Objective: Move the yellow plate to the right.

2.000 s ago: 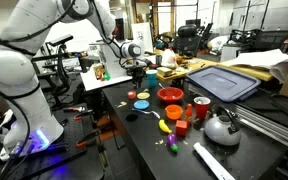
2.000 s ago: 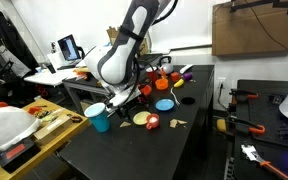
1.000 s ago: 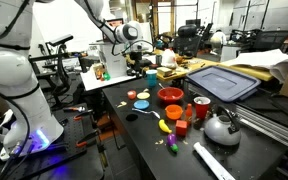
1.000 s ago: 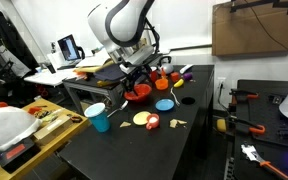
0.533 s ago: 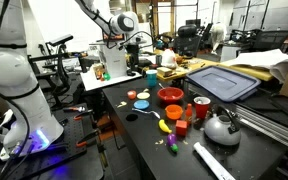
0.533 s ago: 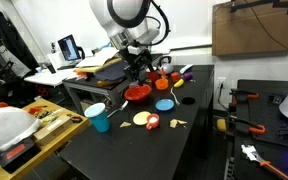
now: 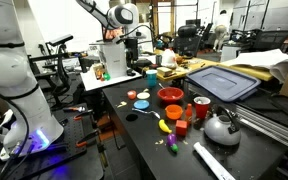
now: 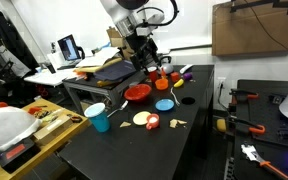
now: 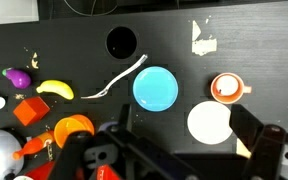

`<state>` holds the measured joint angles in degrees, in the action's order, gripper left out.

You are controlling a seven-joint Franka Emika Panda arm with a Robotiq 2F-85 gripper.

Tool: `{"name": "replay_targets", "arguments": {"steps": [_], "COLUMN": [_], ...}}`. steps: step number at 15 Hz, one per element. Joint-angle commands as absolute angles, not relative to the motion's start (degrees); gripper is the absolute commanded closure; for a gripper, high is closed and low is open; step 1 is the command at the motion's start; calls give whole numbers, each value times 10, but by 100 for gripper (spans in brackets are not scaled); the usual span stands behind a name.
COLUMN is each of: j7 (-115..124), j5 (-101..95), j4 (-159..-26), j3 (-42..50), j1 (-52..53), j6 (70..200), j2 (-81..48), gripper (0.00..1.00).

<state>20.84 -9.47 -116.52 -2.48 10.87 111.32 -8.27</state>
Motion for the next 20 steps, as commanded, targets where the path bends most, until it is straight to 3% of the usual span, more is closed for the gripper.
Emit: {"name": "replay_targets", "arguments": {"steps": [1, 13, 20], "j7": [178, 194, 196], "j5": [-82, -58, -41], "j4": [-1192, -1234, -1216], "j3": [-35, -58, -65], "j1": [92, 93, 91], "j6": [1095, 1068, 1061], "j2": [-37, 45, 29], "gripper": [0, 0, 0]}}
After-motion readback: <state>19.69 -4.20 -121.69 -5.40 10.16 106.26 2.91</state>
